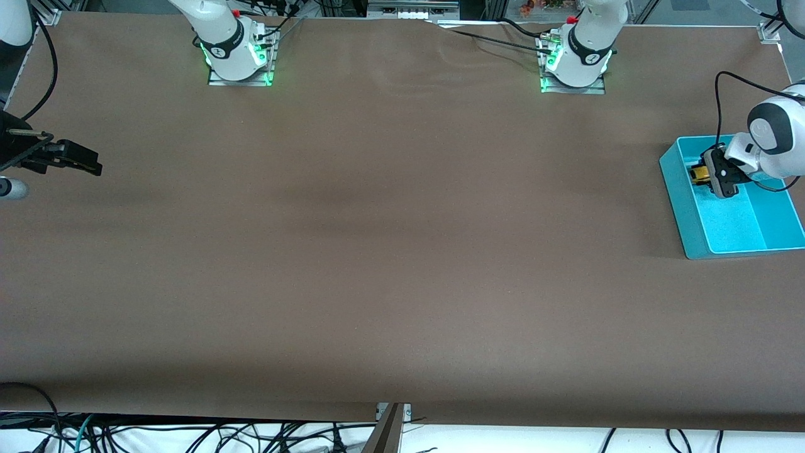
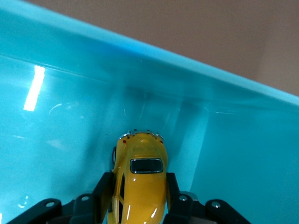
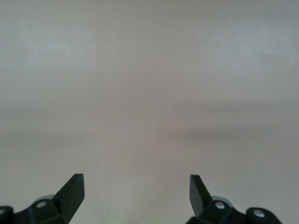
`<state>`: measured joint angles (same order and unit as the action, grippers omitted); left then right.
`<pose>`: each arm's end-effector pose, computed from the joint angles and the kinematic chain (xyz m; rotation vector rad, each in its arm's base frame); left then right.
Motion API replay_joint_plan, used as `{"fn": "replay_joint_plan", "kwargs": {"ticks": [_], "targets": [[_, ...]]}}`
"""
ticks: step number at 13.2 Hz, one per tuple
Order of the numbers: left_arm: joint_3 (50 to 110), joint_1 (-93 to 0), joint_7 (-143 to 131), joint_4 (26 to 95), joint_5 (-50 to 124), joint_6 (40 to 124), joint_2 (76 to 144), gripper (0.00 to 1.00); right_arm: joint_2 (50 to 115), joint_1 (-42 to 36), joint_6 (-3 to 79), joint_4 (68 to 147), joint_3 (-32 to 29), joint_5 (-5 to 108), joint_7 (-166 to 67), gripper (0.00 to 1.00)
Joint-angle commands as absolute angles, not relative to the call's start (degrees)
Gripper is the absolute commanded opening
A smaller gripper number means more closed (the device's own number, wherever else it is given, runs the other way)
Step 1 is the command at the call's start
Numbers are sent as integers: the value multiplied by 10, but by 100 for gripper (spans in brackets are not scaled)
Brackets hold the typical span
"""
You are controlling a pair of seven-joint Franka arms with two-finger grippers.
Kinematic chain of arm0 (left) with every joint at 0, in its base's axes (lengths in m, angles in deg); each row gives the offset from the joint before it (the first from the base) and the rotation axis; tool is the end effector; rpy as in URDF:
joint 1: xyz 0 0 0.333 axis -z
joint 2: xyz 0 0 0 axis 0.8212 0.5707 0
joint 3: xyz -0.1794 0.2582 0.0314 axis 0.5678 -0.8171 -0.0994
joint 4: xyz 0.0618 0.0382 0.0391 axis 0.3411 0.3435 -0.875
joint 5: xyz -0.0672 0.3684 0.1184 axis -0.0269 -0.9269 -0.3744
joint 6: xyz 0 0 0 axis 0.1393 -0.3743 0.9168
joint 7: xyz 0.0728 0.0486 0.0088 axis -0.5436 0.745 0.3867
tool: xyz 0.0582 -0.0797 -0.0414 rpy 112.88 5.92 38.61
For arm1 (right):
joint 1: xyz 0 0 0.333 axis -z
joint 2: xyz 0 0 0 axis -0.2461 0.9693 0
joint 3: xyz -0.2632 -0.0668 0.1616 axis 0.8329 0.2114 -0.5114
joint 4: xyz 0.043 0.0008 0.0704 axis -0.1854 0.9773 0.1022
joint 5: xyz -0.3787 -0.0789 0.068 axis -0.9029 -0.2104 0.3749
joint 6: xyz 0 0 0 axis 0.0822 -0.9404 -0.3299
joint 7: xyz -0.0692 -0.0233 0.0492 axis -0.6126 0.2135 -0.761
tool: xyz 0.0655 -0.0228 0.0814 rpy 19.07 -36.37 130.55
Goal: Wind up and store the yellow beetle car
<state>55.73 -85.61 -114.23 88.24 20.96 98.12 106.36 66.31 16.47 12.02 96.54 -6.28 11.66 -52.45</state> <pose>0.4156 0.3098 0.1817 2.3659 -1.6868 -0.3064 0.5865 -0.0334 0.5714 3.0908 -0.0170 -0.1562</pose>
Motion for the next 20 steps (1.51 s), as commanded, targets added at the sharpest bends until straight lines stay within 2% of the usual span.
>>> {"fn": "replay_joint_plan", "kwargs": {"ticks": [1,5,9,13,17,20], "targets": [[564,-865,-1147,878,194,977,1057,100,664,159,124,963,-57,122,-533,100],[566,-858,-1144,831,200,937,1025,100,666,158,125,963,-57,128,-536,100],[567,-829,-1099,755,242,847,981,100,666,158,125,963,-57,137,-537,100],[567,-769,-862,668,241,748,956,100,666,158,125,963,-57,137,-536,100],[600,-708,-584,655,243,673,895,100,666,160,124,963,-57,137,-536,100],[640,-680,-390,617,244,625,885,100,666,160,124,963,-57,137,-535,100]]}}
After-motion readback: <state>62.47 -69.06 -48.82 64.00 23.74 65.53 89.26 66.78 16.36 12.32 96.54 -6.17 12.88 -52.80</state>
